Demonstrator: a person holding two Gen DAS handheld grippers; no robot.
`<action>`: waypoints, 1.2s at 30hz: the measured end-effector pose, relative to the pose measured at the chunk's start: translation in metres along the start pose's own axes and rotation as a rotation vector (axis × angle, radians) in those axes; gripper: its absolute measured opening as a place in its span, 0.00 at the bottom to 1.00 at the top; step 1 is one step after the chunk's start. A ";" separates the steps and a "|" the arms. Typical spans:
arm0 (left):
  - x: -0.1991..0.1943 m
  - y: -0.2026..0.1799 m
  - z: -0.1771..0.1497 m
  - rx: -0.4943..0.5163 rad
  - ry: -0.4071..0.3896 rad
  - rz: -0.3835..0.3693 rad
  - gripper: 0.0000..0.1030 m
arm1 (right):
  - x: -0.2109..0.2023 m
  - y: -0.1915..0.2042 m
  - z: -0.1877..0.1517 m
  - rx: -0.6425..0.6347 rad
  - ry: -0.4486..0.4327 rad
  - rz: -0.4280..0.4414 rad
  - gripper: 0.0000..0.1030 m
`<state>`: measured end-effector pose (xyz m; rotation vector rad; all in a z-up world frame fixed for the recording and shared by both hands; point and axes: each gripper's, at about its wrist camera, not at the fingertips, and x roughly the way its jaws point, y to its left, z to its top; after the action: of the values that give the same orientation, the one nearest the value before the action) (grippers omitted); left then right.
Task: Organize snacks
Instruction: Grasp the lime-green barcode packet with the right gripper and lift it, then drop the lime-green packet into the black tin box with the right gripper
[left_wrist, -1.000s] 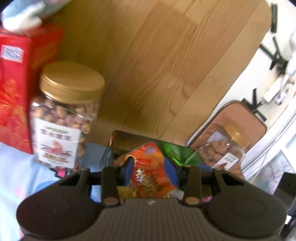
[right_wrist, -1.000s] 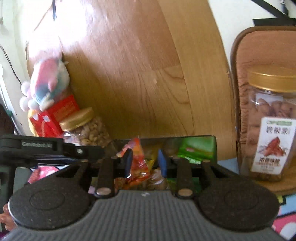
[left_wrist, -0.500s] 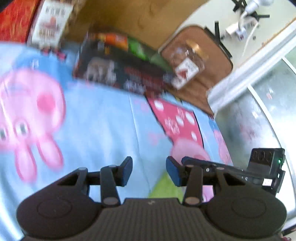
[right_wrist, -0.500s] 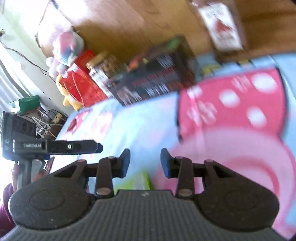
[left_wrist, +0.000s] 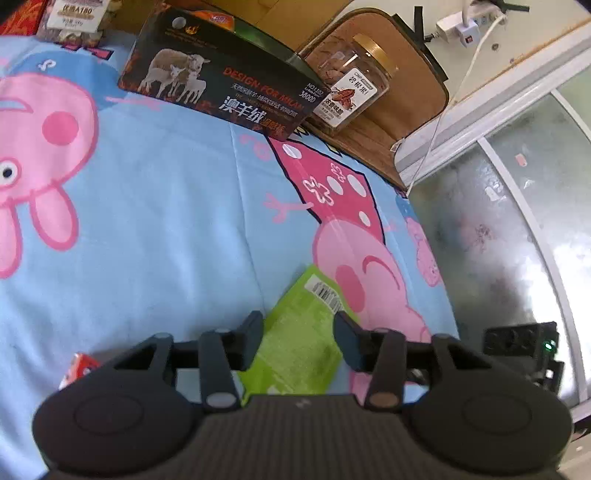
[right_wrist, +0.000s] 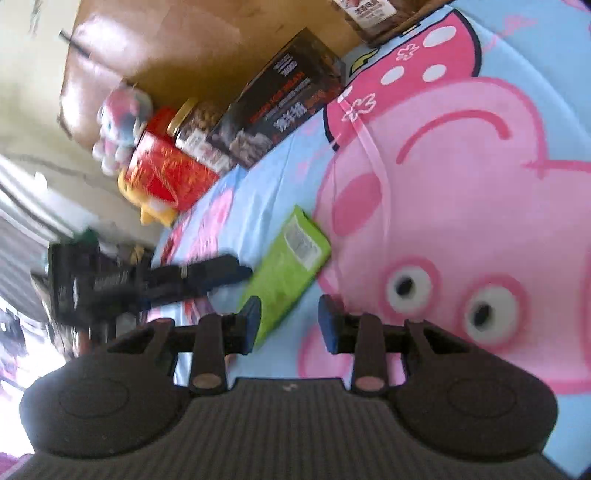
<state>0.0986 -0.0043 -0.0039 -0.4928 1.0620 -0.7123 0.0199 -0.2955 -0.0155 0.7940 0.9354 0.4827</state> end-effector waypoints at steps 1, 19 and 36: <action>-0.001 0.001 0.000 -0.006 -0.006 0.000 0.43 | 0.007 0.001 0.003 0.013 -0.006 0.015 0.36; -0.027 0.049 0.000 -0.183 -0.113 -0.082 0.48 | 0.050 0.009 0.020 -0.057 -0.004 0.079 0.32; -0.061 0.044 0.029 -0.195 -0.279 -0.197 0.47 | 0.068 0.012 0.062 0.178 0.012 0.343 0.07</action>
<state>0.1188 0.0706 0.0157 -0.8489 0.8305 -0.6914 0.1079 -0.2663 -0.0202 1.1233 0.8636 0.7091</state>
